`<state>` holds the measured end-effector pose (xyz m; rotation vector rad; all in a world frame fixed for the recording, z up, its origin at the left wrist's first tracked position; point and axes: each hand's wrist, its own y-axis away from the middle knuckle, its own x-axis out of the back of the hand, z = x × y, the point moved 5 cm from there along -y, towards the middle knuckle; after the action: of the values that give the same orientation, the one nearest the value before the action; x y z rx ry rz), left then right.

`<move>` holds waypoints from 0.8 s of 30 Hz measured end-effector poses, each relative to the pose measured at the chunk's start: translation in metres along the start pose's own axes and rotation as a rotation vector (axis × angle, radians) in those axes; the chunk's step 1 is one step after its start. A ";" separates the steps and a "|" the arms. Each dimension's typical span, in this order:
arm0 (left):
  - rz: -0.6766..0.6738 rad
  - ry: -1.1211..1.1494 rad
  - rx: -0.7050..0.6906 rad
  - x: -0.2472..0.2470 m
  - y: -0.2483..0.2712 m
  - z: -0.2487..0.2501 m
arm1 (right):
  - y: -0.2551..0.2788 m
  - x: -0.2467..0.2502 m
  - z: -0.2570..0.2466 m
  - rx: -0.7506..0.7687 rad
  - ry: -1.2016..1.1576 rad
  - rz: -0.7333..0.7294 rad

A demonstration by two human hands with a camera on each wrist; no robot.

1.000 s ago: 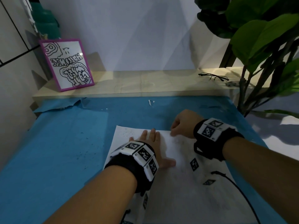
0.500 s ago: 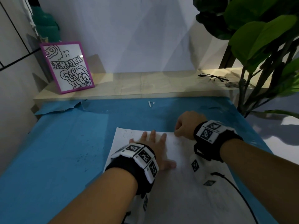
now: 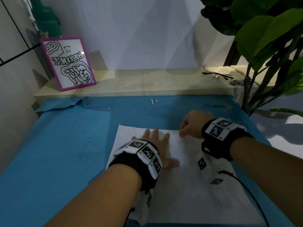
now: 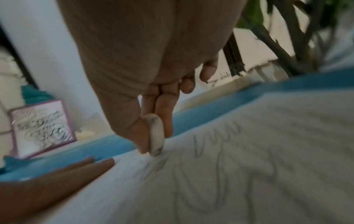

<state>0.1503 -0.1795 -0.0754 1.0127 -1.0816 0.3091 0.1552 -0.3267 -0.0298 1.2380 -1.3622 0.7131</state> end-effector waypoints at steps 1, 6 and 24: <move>0.003 -0.001 0.000 0.000 0.000 0.000 | 0.001 -0.001 -0.003 0.022 0.007 -0.009; -0.001 -0.006 -0.002 0.001 -0.001 0.000 | 0.007 -0.009 0.003 0.001 -0.120 -0.088; -0.009 -0.022 0.011 0.001 0.001 0.001 | 0.010 0.005 0.018 -0.015 0.061 0.014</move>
<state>0.1502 -0.1799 -0.0740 1.0324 -1.0958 0.2976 0.1407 -0.3421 -0.0266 1.1867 -1.3247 0.7430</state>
